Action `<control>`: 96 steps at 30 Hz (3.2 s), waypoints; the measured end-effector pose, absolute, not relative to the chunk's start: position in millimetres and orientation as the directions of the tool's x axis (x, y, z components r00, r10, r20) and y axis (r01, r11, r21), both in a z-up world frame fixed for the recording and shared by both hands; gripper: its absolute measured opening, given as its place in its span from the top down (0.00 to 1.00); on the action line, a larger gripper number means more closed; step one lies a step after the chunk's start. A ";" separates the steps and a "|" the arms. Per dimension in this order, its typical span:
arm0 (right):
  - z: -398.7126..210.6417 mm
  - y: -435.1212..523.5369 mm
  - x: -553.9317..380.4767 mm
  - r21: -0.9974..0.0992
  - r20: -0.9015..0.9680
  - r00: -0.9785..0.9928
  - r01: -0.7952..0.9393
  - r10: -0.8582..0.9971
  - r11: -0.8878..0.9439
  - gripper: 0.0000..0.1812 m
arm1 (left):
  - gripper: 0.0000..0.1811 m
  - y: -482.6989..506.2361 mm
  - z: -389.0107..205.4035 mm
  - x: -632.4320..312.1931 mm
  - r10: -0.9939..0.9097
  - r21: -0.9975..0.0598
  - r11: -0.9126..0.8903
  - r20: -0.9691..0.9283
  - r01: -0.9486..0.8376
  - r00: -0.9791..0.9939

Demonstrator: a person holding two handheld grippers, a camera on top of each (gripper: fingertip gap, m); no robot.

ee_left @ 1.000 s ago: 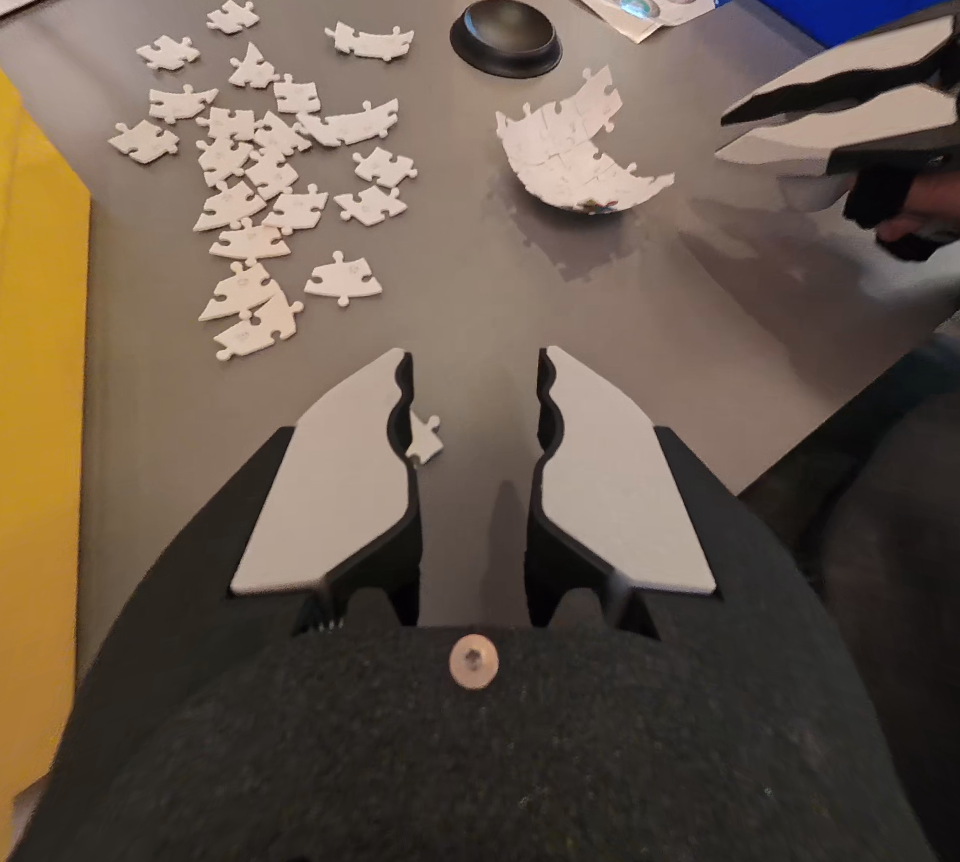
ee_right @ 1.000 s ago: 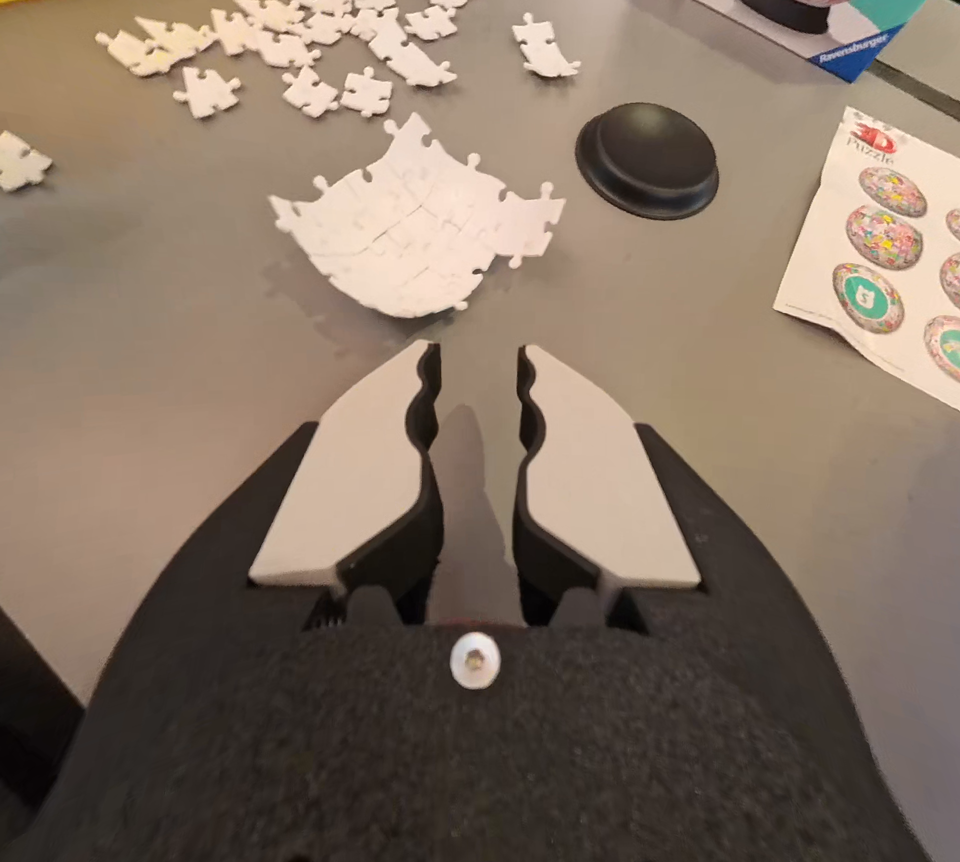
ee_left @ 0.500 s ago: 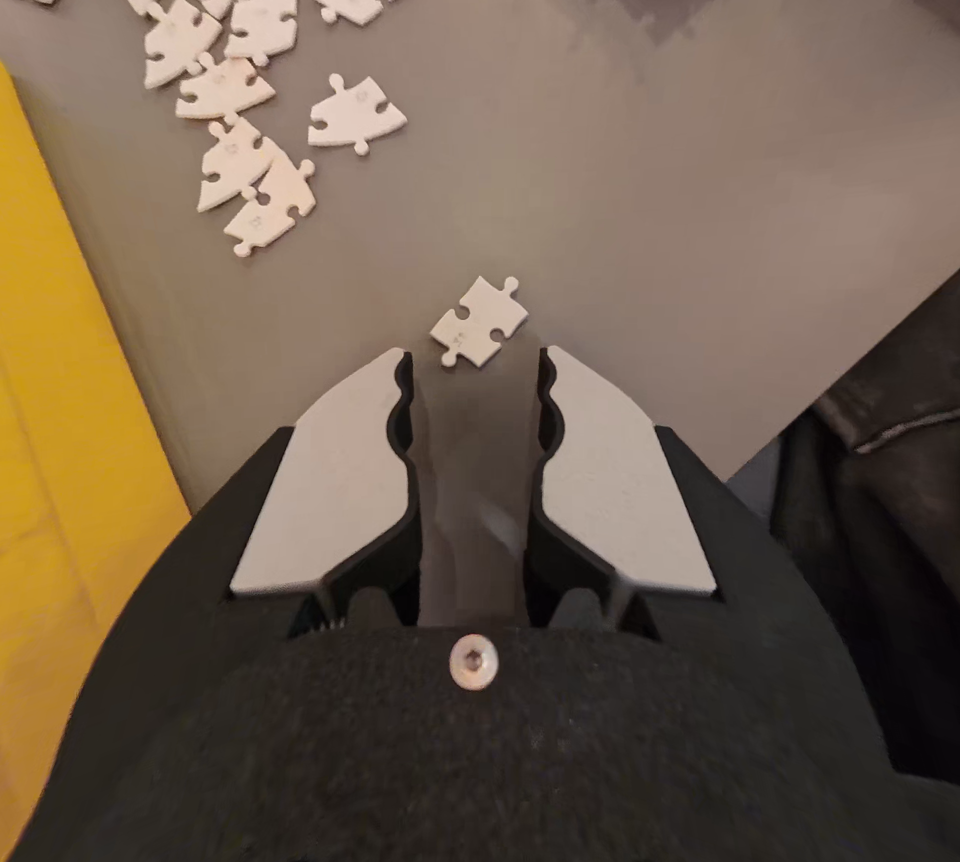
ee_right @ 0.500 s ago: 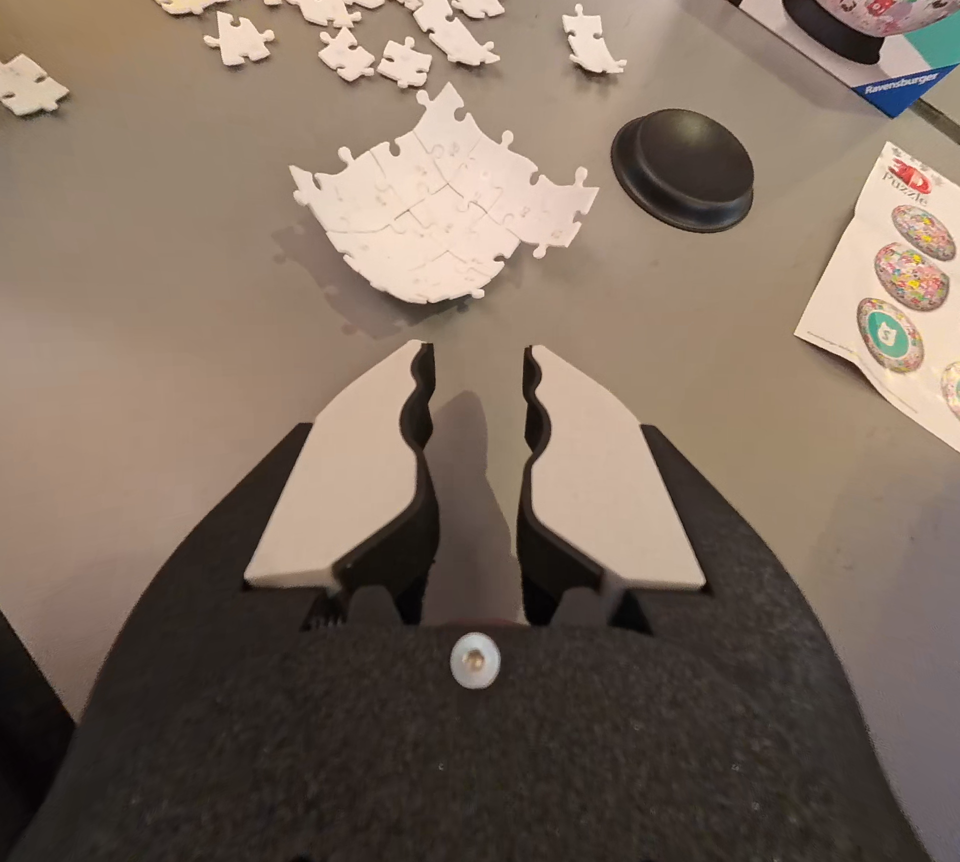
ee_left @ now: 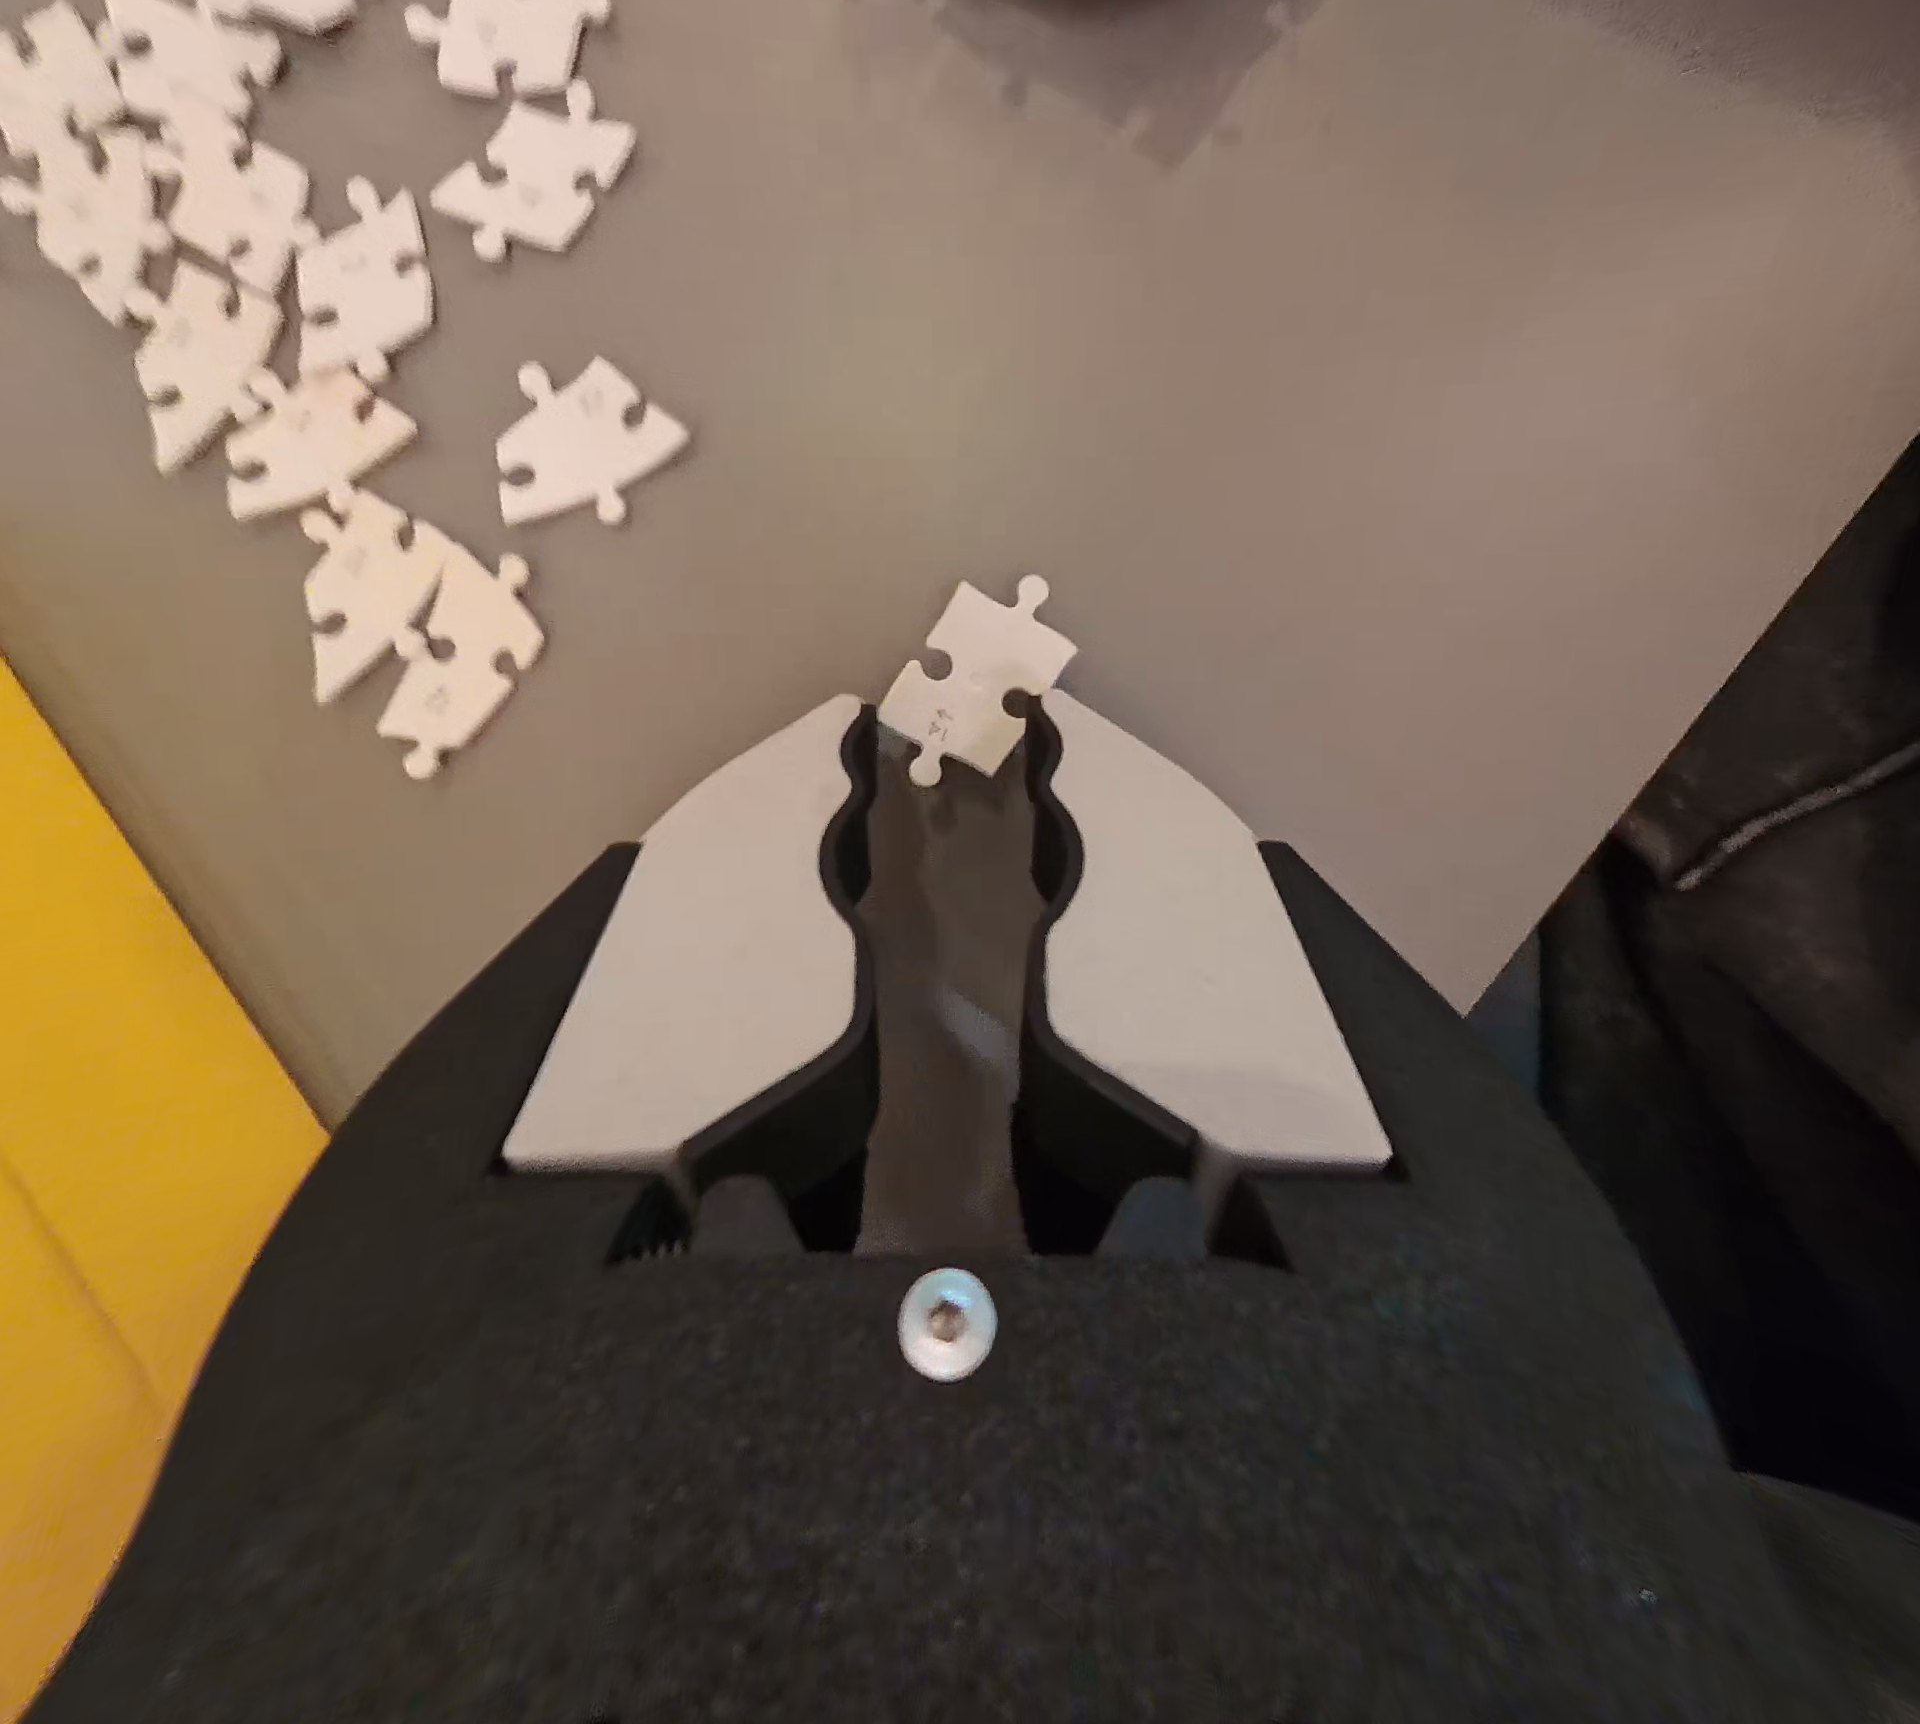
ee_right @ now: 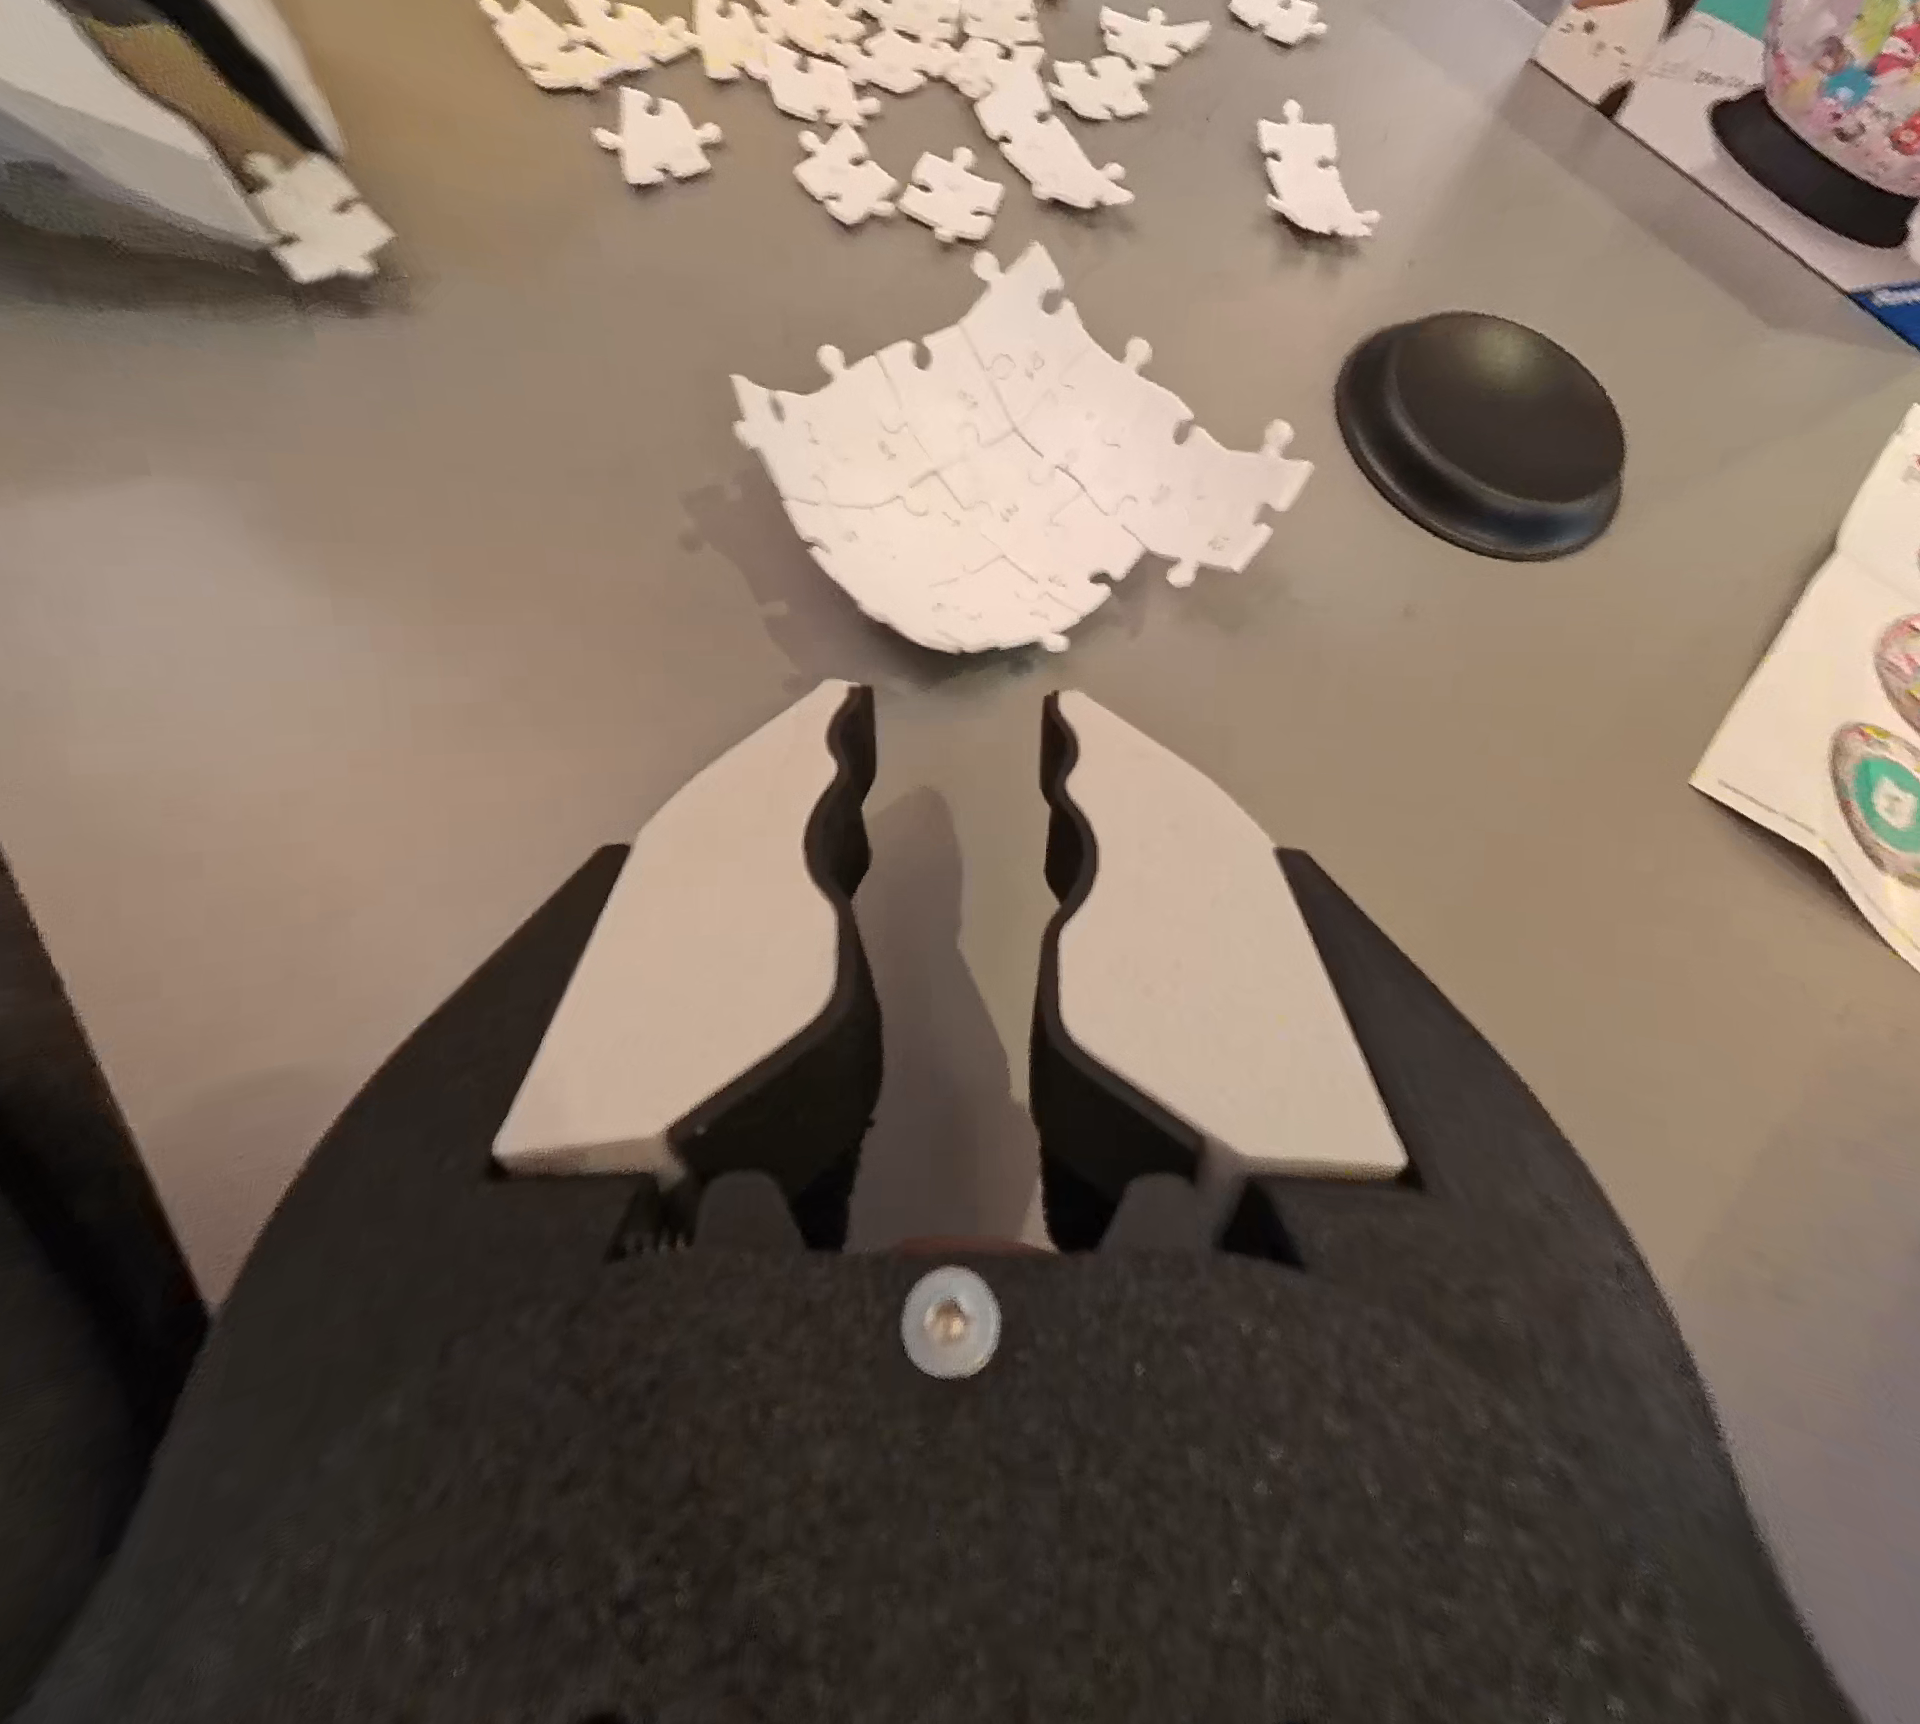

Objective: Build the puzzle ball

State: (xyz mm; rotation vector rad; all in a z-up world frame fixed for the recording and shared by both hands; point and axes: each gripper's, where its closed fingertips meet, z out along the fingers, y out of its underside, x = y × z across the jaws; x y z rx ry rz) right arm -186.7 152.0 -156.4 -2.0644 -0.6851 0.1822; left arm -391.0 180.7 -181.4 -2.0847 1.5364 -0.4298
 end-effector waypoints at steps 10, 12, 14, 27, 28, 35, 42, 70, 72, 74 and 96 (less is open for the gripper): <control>-137.4 135.8 -219.4 -0.876 0.105 0.727 0.391 0.678 -0.284 0.83 | 0.85 171.8 -122.6 -289.0 -0.963 -0.759 -0.128 -0.058 -0.639 0.262; -136.6 137.4 -214.9 -0.878 0.106 0.733 0.386 0.672 -0.283 0.83 | 0.85 170.7 -121.8 -266.9 -0.963 -0.772 -0.123 -0.060 -0.624 0.263; -134.2 139.3 -208.3 -0.887 0.072 0.745 0.351 0.663 -0.298 0.84 | 0.85 167.9 -121.5 -249.5 -0.966 -0.786 -0.108 -0.062 -0.608 0.252; -116.4 142.5 -190.4 -0.888 -0.322 0.690 0.017 0.648 -0.459 0.90 | 0.86 155.2 -123.5 -218.4 -0.972 -0.807 -0.023 -0.119 -0.591 0.201; -118.2 141.8 -192.0 -0.886 -0.315 0.687 0.033 0.654 -0.462 0.90 | 0.85 155.5 -122.6 -218.6 -0.971 -0.808 -0.022 -0.123 -0.589 0.204; -123.8 138.8 -207.2 -0.870 -0.339 0.666 0.046 0.665 -0.491 0.94 | 0.85 150.4 -112.7 -213.6 -0.971 -0.850 -0.050 -0.081 -0.524 0.224; -123.8 139.0 -199.9 -0.853 -0.374 0.669 0.022 0.642 -0.521 1.00 | 0.91 145.9 -117.9 -215.8 -0.977 -0.846 -0.052 -0.068 -0.530 0.203; -193.9 133.5 -149.5 -0.665 0.113 0.840 0.462 0.531 -0.588 0.78 | 0.87 183.6 -151.0 -264.3 -0.936 -0.760 -0.165 -0.080 -0.628 0.342; -194.2 131.7 -142.8 -0.658 0.111 0.843 0.459 0.527 -0.596 0.80 | 0.85 190.2 -153.6 -270.0 -0.929 -0.760 -0.205 -0.046 -0.616 0.366; -194.3 129.1 -137.7 -0.658 0.102 0.843 0.456 0.529 -0.600 0.80 | 0.80 193.1 -160.4 -273.9 -0.925 -0.746 -0.261 0.010 -0.613 0.381; -195.4 152.8 -140.3 -0.679 -0.012 0.852 0.378 0.524 -0.630 0.81 | 0.71 181.1 -159.3 -244.0 -0.915 -0.751 -0.390 0.252 -0.532 0.315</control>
